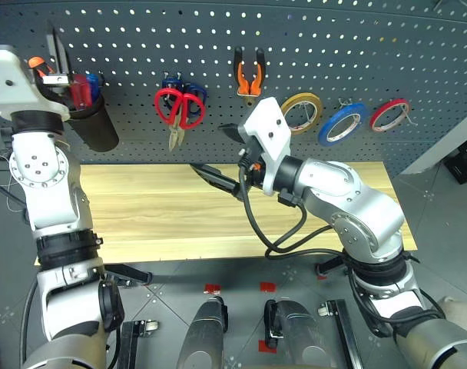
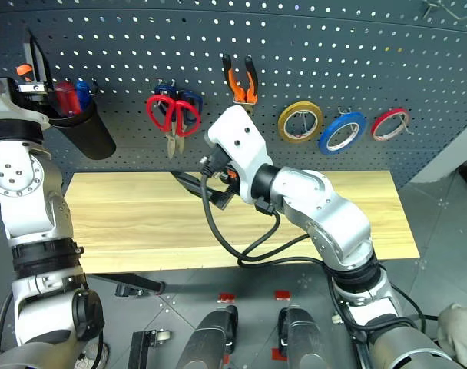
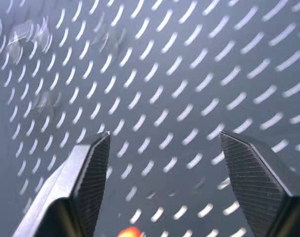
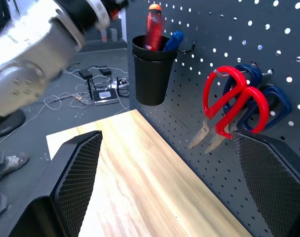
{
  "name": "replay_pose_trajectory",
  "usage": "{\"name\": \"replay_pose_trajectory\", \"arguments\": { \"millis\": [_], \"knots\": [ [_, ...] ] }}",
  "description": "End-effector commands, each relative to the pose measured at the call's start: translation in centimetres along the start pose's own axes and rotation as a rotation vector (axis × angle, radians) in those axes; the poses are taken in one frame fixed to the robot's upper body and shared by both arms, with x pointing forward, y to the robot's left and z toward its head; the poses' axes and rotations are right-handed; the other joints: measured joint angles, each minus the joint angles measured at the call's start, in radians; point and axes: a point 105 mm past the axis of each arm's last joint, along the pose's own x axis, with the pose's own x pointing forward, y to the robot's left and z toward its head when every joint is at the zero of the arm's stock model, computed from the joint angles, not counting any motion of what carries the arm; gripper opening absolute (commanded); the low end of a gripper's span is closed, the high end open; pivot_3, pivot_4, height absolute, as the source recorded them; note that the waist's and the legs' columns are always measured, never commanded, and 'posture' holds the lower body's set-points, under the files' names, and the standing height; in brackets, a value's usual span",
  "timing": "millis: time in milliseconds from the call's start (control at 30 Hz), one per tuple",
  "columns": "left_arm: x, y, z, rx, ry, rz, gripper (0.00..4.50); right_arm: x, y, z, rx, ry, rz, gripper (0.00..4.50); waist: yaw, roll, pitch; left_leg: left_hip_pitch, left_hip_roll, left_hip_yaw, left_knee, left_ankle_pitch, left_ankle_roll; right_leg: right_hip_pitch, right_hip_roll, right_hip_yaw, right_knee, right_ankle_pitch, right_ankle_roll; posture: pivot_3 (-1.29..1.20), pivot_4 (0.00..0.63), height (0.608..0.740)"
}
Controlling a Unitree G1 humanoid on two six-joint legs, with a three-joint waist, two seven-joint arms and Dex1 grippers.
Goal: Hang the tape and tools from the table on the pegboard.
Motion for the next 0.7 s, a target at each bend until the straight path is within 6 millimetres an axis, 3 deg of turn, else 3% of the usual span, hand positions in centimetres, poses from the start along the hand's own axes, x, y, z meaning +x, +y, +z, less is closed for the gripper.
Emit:
{"name": "replay_pose_trajectory", "arguments": {
  "millis": [33, 167, 300, 367, 433, 700],
  "knots": [
    [-2.5, -2.5, -1.8, -0.066, 0.153, -0.114, 3.6, -1.5, 0.1, 0.8, -0.04, -0.059, -0.01, 4.5, 0.002, 0.003, -0.009, 0.0, 0.0, 0.0, 0.0, 0.0, 0.0, 0.0, 0.0, 0.0, 0.0, 0.0, 0.0, -0.01, 0.187, 0.74],
    [-8.5, -4.1, -7.1, -0.227, 0.525, -0.138, 3.6, -3.2, -1.0, -1.8, -0.057, 0.008, -0.081, 4.5, 0.0, 0.003, -0.016, 0.002, 0.002, 0.001, 0.0, 0.0, 0.0, 0.001, 0.002, 0.001, 0.001, 0.0, 0.0, 0.0, 0.178, 0.74],
    [-12.5, -3.6, -10.2, -0.132, 0.81, -0.044, 3.6, -4.6, -2.5, -4.4, -0.041, 0.053, -0.185, 4.5, 0.008, 0.003, -0.019, 0.002, 0.003, 0.0, 0.0, 0.0, 0.0, 0.001, 0.004, 0.001, 0.002, 0.001, -0.002, 0.02, 0.167, 0.74],
    [-13.6, -5.2, -10.4, -0.069, 0.847, -0.161, 3.6, -5.5, -3.9, -6.4, -0.105, 0.088, -0.287, 4.5, 0.011, 0.001, -0.026, 0.002, 0.004, -0.002, 0.001, 0.0, 0.0, 0.001, 0.006, 0.0, 0.002, 0.002, -0.003, 0.02, 0.167, 0.74],
    [-13.8, -6.2, -10.2, -0.143, 0.82, -0.218, 3.6, -6.4, -5.7, -8.8, 0.013, 0.104, -0.414, 4.5, 0.013, 0.003, -0.036, 0.003, 0.005, -0.002, 0.0, 0.0, 0.0, 0.003, 0.007, 0.001, 0.002, 0.002, -0.003, 0.01, 0.156, 0.74],
    [-16.9, -6.4, -13.1, -0.263, 0.95, -0.206, 3.6, -11.6, -8.9, -16.4, 0.116, 0.179, -0.788, 4.5, 0.02, 0.009, -0.074, 0.017, 0.005, 0.0, -0.001, -0.001, 0.003, 0.016, 0.008, 0.003, -0.001, 0.002, -0.003, 0.03, 0.116, 0.74]
  ]
}}
